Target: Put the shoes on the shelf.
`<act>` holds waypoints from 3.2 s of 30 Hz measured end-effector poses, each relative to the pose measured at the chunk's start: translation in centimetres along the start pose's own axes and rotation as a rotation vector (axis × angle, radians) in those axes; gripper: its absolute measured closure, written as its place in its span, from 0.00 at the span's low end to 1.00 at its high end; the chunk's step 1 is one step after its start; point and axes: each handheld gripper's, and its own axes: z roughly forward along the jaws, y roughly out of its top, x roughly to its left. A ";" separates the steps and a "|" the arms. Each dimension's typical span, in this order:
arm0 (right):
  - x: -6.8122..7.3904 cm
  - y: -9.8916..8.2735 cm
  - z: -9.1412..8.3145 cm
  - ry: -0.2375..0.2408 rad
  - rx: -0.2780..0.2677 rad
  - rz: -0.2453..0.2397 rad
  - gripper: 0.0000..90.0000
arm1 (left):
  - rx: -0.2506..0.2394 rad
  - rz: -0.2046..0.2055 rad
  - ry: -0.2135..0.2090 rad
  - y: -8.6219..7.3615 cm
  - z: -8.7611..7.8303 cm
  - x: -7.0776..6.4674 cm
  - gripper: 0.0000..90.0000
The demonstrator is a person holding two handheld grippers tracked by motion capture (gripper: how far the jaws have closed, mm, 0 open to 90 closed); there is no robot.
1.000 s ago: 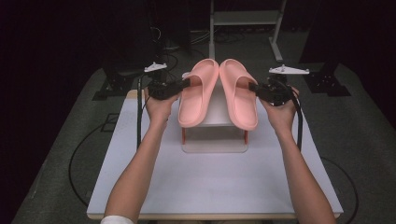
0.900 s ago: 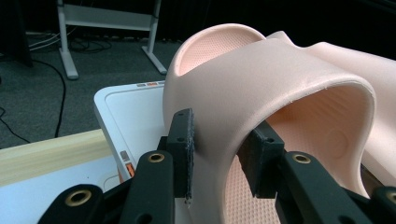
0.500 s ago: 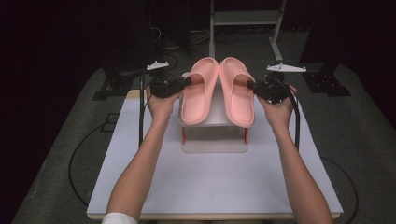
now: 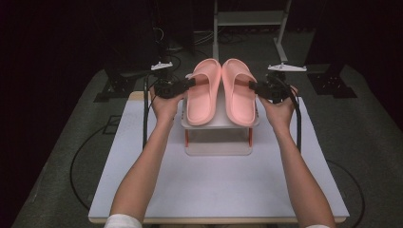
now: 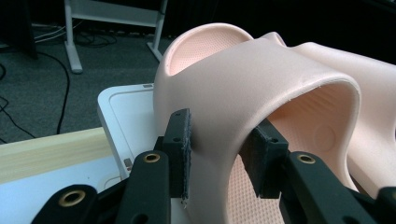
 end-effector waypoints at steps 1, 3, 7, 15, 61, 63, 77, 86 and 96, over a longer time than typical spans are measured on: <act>0.0 0.0 0.0 0.000 0.000 0.000 0.78 | -0.001 -0.001 0.000 0.0 0.0 0.0 0.71; 0.0 0.0 0.1 -0.003 -0.002 0.005 0.78 | 0.004 0.001 0.005 0.0 0.1 -0.1 0.71; 0.1 0.0 0.3 -0.009 -0.004 0.008 0.77 | 0.009 0.003 0.005 0.1 0.2 -0.2 0.70; 0.3 0.0 0.5 -0.016 -0.004 0.011 0.74 | 0.013 0.003 0.007 0.0 0.6 -0.4 0.69; 1.5 0.0 2.0 -0.043 0.010 0.007 0.64 | 0.039 -0.003 -0.002 -0.2 0.9 0.2 0.62; 1.5 0.0 1.9 -0.045 0.010 0.005 0.64 | 0.038 -0.007 -0.002 -0.3 0.9 0.2 0.61; 1.6 -0.6 1.2 -0.018 0.000 0.006 0.61 | 0.014 0.004 -0.022 -0.8 -0.2 -0.1 0.58; 1.7 -1.1 0.4 0.002 -0.012 -0.004 0.60 | 0.000 0.028 -0.053 -1.5 -0.9 -1.0 0.57; 1.8 -1.7 -0.9 0.019 -0.025 -0.015 0.59 | -0.015 0.051 -0.073 -2.0 -2.1 -1.6 0.56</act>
